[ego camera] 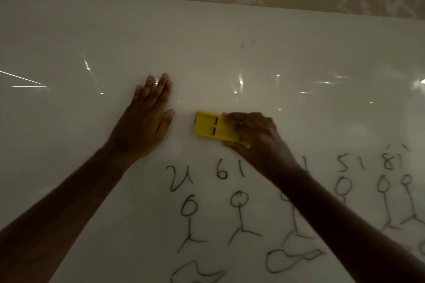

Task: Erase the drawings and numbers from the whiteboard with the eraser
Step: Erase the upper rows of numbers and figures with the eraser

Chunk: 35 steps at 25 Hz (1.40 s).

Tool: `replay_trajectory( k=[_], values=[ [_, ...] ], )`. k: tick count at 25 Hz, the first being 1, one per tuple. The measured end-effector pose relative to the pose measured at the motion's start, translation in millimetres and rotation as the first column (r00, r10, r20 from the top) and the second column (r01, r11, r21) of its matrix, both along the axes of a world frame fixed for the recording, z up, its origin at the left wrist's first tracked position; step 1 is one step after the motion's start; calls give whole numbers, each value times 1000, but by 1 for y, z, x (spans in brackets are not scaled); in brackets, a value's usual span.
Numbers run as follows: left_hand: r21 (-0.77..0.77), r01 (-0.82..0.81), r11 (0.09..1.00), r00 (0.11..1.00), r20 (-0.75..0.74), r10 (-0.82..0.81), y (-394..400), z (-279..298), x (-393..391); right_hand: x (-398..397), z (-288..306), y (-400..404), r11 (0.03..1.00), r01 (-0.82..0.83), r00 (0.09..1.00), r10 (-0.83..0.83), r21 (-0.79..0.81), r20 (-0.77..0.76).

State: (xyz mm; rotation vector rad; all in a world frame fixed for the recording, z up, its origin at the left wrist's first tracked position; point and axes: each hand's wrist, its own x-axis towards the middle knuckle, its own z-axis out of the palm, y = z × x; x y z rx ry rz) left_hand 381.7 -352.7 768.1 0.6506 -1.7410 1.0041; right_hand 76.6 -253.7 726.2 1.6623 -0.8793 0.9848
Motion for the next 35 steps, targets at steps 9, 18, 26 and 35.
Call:
replay_trajectory(
  k=[9, 18, 26, 35],
  values=[
    [-28, -40, 999, 999, -25, 39, -8, -7, 28, -29, -19, 18, 995, 100, 995, -100, 2, -20],
    [-81, -91, 993, 994, -67, 86, -15, -21, 34, 40, -70, -3, 999, 34, 976, -26, 31, -214],
    [-46, -100, 994, 981, -173, 91, -15, -47, 24, 37, -27, 4, 997, 76, 995, -77, -14, -69],
    [-76, -78, 994, 982, -177, 63, -13, -52, 26, 25, -79, 11, 996, 81, 950, -67, 33, -305]
  ],
)
